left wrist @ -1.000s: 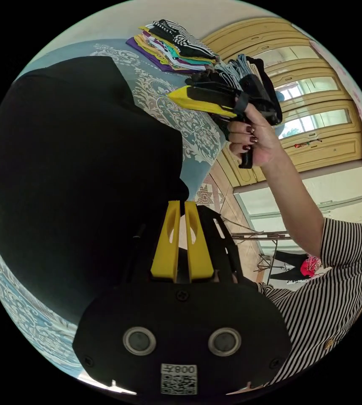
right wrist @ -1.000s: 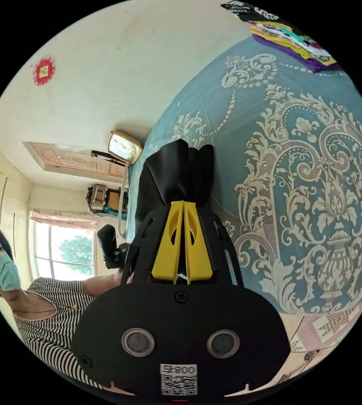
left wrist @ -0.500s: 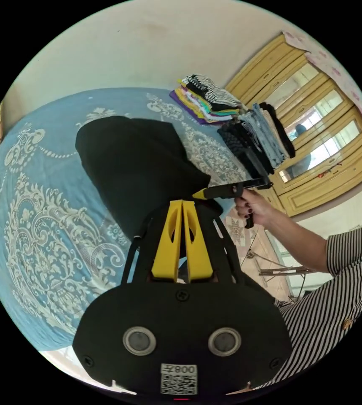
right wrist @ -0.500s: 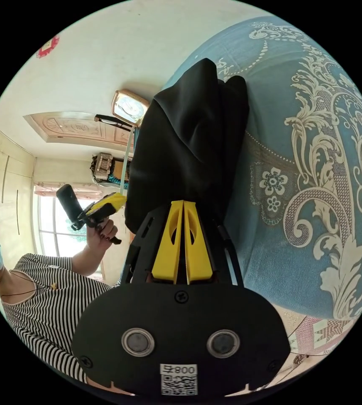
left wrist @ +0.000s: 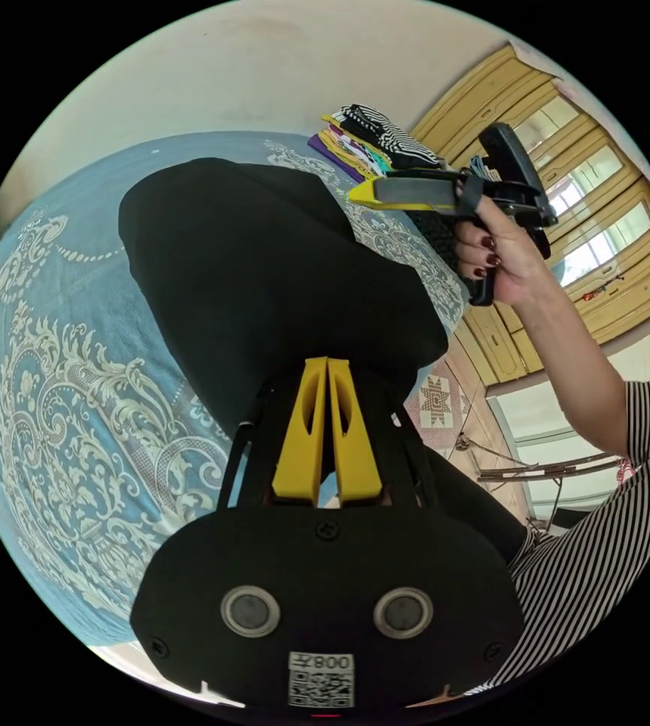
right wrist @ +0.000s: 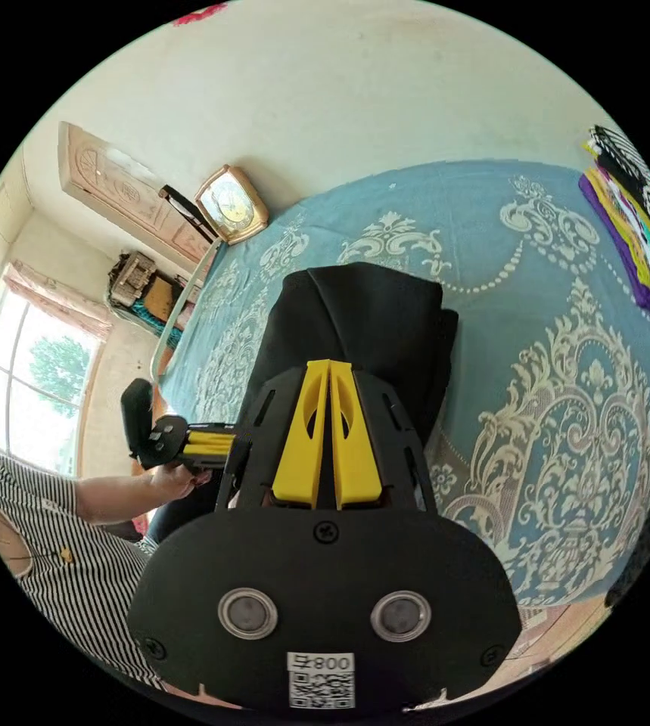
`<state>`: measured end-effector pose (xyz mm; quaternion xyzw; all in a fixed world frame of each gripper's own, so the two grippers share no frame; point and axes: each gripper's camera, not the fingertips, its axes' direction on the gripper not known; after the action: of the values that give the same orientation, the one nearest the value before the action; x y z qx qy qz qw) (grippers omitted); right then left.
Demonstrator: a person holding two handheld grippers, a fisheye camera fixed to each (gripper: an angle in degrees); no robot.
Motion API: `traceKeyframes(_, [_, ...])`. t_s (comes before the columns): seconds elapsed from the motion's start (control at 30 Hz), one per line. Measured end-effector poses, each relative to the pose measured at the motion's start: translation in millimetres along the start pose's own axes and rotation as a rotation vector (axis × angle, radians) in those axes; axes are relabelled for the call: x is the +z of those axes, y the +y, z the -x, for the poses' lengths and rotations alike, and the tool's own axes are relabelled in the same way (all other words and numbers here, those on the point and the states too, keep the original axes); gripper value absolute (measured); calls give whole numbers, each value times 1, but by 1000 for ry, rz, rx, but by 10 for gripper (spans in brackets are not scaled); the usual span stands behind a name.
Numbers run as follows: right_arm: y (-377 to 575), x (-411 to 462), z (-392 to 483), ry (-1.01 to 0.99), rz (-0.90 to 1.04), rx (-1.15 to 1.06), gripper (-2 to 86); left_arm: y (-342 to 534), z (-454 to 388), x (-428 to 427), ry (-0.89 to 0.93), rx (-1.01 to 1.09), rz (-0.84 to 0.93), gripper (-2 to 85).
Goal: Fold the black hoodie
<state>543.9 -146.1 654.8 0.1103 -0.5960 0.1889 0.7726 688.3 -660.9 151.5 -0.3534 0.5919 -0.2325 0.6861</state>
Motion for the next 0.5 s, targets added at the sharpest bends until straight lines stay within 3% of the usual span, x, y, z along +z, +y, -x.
traceKeyframes(0.2, [-41, 132, 8, 213, 333, -34, 2, 2, 0, -3, -4, 28, -12, 1])
traceKeyframes(0.33, [-27, 129, -1, 134, 242, 21, 2, -3, 6, -27, 80, 32, -39, 1])
traceKeyframes(0.5, [-10, 138, 3, 157, 197, -11, 3, -41, 27, -68, -174, 78, -142, 0])
